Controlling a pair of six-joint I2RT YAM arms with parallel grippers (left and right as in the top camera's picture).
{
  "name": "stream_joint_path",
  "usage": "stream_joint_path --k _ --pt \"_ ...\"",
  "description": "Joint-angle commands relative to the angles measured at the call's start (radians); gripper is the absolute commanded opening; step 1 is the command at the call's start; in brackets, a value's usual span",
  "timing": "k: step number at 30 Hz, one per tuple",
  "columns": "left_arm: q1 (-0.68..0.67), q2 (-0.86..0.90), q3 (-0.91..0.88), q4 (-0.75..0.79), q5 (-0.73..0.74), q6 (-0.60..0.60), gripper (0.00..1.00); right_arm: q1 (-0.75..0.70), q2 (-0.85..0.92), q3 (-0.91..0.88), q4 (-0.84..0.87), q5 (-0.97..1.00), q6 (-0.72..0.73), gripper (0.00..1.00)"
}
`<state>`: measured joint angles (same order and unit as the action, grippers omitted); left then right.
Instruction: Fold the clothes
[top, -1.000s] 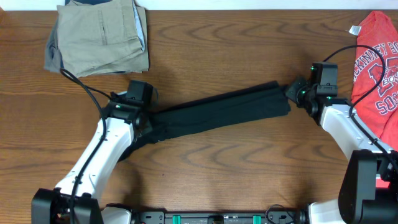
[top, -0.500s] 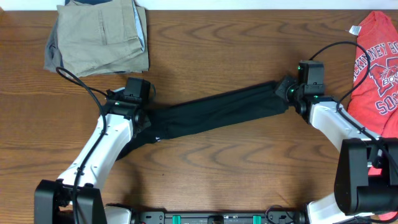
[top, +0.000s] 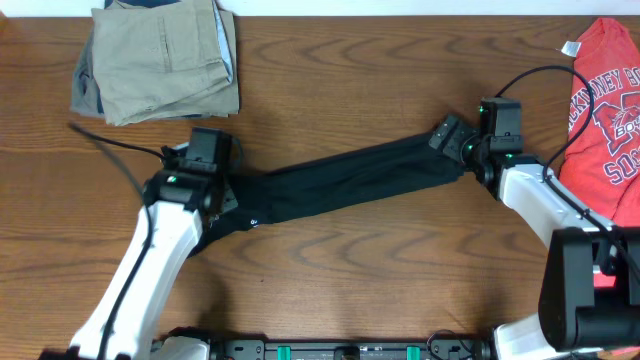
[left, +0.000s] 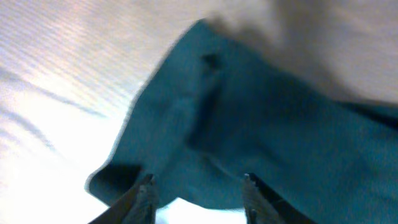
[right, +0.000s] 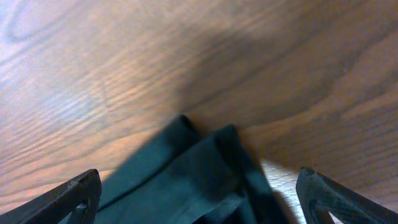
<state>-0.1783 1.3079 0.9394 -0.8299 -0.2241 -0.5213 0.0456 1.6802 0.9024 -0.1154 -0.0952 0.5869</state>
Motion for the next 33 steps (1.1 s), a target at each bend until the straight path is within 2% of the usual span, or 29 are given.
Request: stream_joint_path --k 1,5,8,10,15,18,23,27,33 --pt "0.004 -0.029 0.023 -0.002 0.193 0.015 0.54 0.015 -0.034 0.019 -0.001 -0.064 -0.020 0.97" --pt "0.002 -0.001 0.010 0.001 0.240 0.016 0.72 0.051 -0.031 0.018 -0.011 -0.066 -0.037 0.95" --pt "0.002 0.037 -0.002 0.001 0.238 0.016 0.75 0.074 -0.031 0.018 -0.012 -0.050 -0.053 0.87" --pt "0.003 0.073 -0.008 -0.001 0.238 0.016 0.75 0.088 -0.031 0.018 -0.017 -0.023 -0.053 0.74" --pt "0.005 0.159 -0.008 -0.003 0.212 0.015 0.60 0.111 -0.029 0.018 -0.037 0.042 -0.053 0.48" --pt "0.012 0.187 -0.008 -0.003 0.211 0.015 0.48 0.113 -0.023 0.018 -0.037 0.047 -0.053 0.39" --pt "0.048 0.188 -0.008 -0.016 0.167 0.015 0.45 0.113 0.002 0.018 -0.034 0.070 -0.053 0.38" --pt "0.087 0.188 -0.008 -0.038 0.160 0.016 0.38 0.113 0.026 0.018 -0.025 0.081 -0.049 0.41" --pt "0.113 0.188 -0.008 -0.048 0.160 0.016 0.37 0.113 0.058 0.018 -0.001 0.081 -0.049 0.46"
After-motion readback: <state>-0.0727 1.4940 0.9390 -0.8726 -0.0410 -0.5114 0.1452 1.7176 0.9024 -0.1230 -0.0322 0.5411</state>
